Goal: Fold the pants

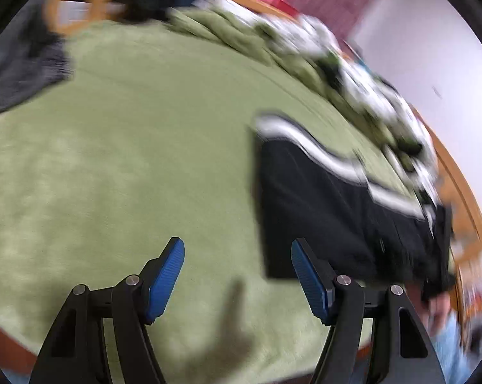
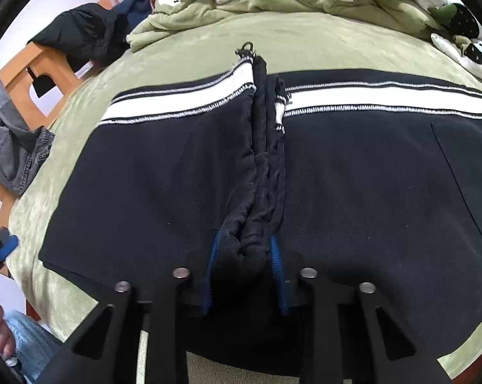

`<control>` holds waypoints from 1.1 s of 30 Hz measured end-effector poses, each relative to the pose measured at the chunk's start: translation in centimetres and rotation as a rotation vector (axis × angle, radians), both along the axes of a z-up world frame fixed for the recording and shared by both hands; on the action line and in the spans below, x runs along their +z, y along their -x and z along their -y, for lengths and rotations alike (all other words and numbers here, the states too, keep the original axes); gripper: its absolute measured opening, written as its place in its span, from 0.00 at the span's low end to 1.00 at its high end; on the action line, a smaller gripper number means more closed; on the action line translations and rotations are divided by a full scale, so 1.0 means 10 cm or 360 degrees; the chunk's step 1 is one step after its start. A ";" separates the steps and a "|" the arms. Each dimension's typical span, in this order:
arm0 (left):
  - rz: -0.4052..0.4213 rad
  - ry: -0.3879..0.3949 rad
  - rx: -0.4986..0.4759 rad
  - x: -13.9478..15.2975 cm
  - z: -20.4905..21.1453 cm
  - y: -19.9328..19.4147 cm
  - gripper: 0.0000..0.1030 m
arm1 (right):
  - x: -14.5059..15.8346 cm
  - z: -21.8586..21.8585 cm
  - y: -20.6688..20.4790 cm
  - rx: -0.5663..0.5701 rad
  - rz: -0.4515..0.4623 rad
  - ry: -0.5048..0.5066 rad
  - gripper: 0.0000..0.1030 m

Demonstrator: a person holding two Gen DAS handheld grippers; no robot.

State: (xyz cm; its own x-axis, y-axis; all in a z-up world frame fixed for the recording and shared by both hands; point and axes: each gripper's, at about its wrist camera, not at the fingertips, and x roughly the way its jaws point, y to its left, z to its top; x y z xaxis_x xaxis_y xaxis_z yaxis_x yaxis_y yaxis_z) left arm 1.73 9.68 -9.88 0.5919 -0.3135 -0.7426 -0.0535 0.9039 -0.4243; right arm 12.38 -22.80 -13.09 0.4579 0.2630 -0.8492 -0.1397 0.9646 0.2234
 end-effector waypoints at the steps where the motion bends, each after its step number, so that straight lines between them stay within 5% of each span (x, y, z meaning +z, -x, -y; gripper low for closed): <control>1: -0.0026 -0.0021 -0.0063 -0.05 0.09 -0.02 0.65 | 0.00 0.05 -0.01 -0.0019 -0.0013 -0.0054 0.26; 4: -0.0044 -0.0171 -0.0119 -0.17 0.34 -0.05 0.65 | -0.05 0.23 -0.04 -0.0100 -0.0084 -0.0268 0.24; 9: -0.0066 -0.0076 0.0016 -0.31 0.44 -0.20 0.64 | -0.07 0.35 -0.03 -0.0154 -0.0129 -0.0434 0.22; 14: -0.0022 -0.0324 0.0083 -0.34 0.66 -0.30 0.57 | -0.04 0.46 -0.05 -0.0156 -0.0138 -0.0501 0.21; 19: 0.0035 -0.0204 0.0039 -0.26 0.74 -0.22 0.35 | 0.20 0.59 0.02 -0.0184 0.0046 -0.0542 0.17; 24: 0.0028 -0.0248 -0.0022 -0.28 0.86 -0.20 0.35 | 0.35 1.03 0.13 -0.0356 0.0140 -0.0562 0.17; 31: -0.0078 -0.0245 -0.0129 -0.23 0.83 -0.16 0.35 | 0.02 0.94 0.12 -0.0244 -0.0026 -0.0219 0.23; 33: -0.0053 -0.0189 -0.0177 -0.14 0.79 -0.07 0.35 | 0.10 1.01 0.16 -0.0242 -0.0019 -0.0170 0.34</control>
State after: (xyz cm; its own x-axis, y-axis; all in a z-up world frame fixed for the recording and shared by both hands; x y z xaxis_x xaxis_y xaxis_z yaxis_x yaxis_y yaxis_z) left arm 2.41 1.76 -11.25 0.5331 -0.2846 -0.7968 0.0372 0.9487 -0.3139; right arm 10.77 -32.90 -12.06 0.4896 0.2805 -0.8256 0.0093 0.9451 0.3266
